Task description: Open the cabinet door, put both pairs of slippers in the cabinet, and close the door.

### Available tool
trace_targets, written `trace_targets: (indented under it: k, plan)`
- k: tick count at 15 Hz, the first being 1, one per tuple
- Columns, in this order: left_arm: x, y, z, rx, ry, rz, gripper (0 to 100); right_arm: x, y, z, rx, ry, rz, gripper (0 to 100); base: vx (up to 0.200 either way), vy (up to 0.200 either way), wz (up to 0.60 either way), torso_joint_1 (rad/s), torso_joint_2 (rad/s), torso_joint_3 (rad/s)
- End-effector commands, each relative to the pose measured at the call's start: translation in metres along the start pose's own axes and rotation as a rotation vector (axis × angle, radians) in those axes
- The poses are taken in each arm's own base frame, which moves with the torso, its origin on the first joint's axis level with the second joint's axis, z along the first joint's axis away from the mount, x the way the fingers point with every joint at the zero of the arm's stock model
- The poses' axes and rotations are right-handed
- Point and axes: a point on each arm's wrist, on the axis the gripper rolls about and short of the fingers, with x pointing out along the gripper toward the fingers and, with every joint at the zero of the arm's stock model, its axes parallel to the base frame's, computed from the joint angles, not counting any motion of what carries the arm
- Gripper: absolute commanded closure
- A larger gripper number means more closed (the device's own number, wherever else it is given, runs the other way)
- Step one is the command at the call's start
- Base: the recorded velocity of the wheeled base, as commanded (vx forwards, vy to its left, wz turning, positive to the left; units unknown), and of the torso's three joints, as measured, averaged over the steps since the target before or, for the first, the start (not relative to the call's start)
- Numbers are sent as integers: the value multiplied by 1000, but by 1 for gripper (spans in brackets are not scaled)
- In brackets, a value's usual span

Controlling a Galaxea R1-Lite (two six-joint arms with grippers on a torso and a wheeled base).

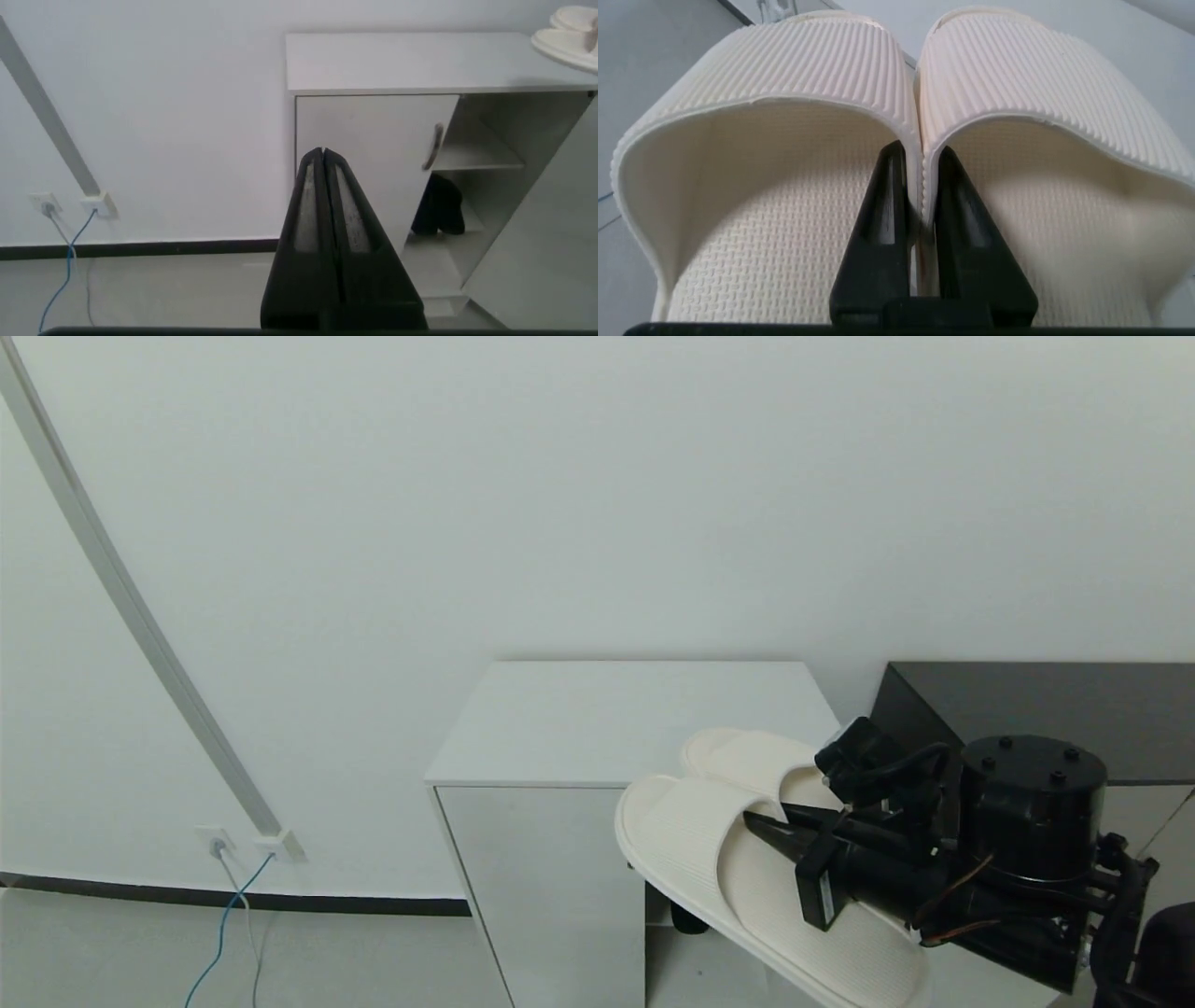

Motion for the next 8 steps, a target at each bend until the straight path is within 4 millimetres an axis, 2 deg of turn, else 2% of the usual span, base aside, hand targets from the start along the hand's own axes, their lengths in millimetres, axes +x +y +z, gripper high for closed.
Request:
trace_targets:
  k: [1,8]
  plan:
    - [0,0,0,0,3,0,100,0,0,0,0,-2,1,100,0,0,0,0,0,0]
    - [0,0,0,0,1,0,100,-1,1,-3,1,10,5,100,0,0,0,0,0,0]
